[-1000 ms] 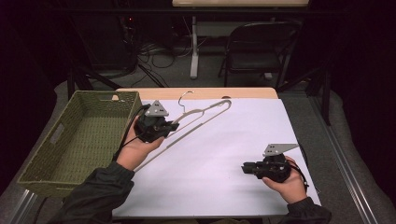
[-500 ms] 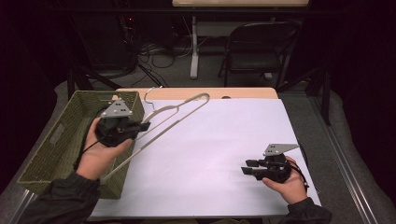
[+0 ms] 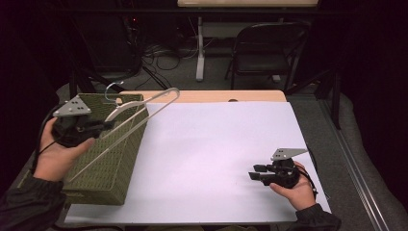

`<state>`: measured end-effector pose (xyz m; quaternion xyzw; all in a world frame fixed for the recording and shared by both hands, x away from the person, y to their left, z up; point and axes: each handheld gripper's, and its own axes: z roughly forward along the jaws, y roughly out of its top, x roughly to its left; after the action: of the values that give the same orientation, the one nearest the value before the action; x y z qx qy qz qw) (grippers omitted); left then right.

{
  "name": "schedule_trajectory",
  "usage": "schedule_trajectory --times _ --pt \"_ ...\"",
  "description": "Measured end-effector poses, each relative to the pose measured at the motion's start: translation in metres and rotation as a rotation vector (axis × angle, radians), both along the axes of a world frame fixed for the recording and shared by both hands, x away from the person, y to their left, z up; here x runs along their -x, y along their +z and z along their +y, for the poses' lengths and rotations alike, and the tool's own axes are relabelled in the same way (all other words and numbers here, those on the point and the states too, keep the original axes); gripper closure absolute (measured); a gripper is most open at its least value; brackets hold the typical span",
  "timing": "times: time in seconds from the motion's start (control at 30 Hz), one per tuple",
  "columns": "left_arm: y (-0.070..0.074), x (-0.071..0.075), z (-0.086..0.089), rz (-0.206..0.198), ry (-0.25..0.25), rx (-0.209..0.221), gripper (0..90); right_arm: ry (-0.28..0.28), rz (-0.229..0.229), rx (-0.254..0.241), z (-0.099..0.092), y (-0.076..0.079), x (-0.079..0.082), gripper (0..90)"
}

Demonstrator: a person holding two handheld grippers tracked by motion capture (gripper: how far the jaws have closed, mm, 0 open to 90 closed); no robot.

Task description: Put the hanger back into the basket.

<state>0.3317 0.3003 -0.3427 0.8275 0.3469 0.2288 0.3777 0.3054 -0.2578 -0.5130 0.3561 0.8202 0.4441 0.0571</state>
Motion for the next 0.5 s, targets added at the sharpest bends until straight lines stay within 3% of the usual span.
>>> schedule_trajectory --times 0.23,0.33,0.5 --pt "-0.003 -0.011 0.040 0.008 0.048 -0.009 86.5 -0.011 -0.006 -0.004 -0.001 0.000 -0.002 59.2" --pt "-0.008 -0.018 0.055 0.021 0.069 0.008 86.4 -0.014 -0.004 -0.002 -0.002 -0.001 -0.002 59.4" --pt "-0.013 -0.025 0.074 0.024 0.067 0.014 86.5 -0.017 -0.002 -0.004 -0.002 -0.001 -0.002 59.4"
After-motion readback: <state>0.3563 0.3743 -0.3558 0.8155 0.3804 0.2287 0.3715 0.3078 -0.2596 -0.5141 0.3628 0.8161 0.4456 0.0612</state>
